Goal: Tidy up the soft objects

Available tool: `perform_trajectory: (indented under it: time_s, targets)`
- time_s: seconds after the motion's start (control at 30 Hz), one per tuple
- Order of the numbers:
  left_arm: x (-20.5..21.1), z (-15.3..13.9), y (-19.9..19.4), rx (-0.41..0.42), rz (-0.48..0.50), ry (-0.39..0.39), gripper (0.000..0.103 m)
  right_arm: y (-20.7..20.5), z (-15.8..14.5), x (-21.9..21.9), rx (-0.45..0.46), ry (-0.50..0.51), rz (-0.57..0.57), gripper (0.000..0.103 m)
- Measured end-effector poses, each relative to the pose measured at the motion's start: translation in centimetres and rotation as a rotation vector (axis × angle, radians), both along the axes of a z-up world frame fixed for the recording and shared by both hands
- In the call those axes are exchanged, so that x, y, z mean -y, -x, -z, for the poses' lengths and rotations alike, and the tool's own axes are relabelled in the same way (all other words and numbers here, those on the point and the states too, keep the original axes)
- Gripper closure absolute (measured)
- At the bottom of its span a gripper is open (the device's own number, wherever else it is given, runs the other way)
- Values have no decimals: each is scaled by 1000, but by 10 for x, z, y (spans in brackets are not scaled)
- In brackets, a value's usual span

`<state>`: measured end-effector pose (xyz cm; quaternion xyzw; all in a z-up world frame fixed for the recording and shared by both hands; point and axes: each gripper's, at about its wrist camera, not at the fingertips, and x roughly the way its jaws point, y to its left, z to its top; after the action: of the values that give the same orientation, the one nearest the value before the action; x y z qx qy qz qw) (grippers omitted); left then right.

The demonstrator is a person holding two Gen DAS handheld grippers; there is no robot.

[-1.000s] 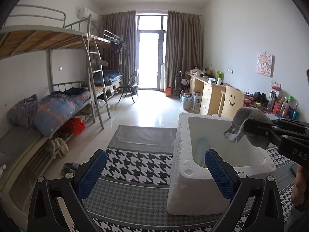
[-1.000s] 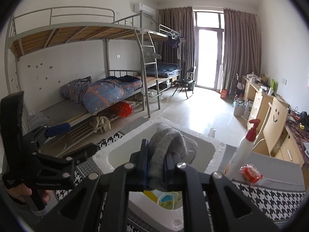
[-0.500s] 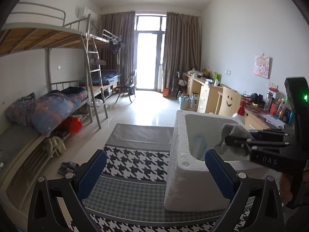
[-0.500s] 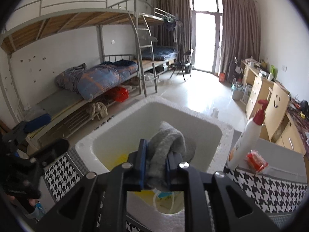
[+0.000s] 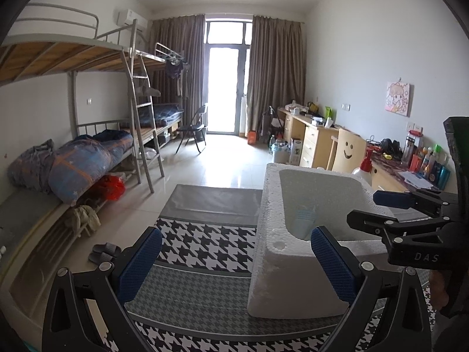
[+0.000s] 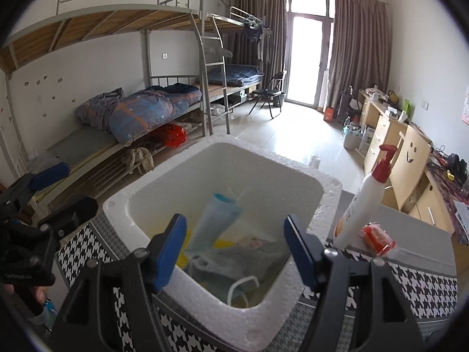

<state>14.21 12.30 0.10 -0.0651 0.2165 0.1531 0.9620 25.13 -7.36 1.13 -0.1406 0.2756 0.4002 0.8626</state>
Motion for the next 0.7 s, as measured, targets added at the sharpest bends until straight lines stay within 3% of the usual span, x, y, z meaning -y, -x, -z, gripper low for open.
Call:
perform_trajectory:
  time_s: [0.37, 0.7]
  targets:
    - [14, -8, 8, 15, 25, -7, 1, 14, -9, 21, 38, -43, 16, 30]
    - [32, -18, 22, 32, 53, -34, 1, 28, -24, 53, 60, -133, 69, 17]
